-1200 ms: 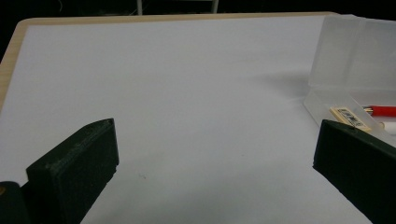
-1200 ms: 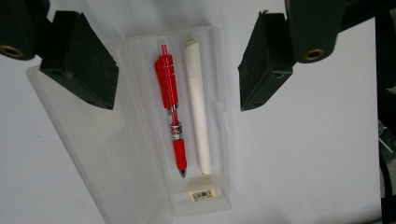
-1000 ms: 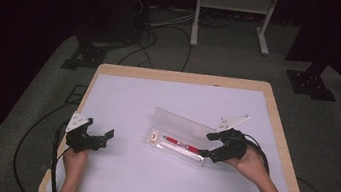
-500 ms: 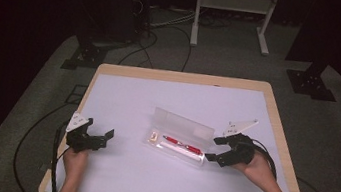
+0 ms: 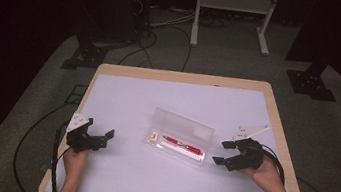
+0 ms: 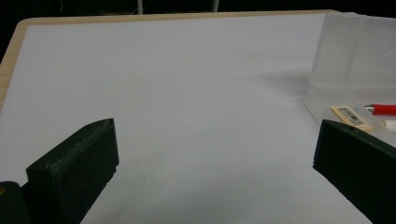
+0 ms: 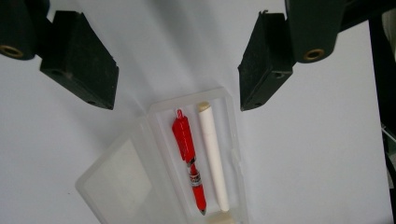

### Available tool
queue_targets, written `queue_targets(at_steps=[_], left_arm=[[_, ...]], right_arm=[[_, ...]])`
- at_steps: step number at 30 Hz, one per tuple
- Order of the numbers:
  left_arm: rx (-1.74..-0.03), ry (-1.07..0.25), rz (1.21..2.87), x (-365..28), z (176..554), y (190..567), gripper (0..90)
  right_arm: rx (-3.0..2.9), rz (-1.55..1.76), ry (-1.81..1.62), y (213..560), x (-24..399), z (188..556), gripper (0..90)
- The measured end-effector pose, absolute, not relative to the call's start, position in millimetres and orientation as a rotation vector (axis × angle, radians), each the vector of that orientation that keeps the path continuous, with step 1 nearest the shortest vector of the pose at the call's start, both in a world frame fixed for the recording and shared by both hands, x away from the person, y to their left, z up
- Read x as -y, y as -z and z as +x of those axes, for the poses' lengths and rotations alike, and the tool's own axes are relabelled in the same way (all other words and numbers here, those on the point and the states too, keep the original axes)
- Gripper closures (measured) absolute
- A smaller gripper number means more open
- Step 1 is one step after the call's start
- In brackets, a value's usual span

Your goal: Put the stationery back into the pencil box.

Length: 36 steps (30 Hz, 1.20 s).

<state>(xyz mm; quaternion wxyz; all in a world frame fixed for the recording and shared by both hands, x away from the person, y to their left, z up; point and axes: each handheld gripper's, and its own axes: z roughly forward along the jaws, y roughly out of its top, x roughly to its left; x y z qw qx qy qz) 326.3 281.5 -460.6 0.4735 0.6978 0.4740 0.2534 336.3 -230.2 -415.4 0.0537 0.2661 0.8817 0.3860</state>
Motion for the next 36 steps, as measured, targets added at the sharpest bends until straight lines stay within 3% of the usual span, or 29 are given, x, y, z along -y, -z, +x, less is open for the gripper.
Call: queue_targets(at_steps=[36], left_arm=[[-1.155,-0.629,1.710,-280.0,325.0,460.5,0.0]], right_arm=[[-2.569,0.958,-1.234,437.7,278.8,306.7,27.2]])
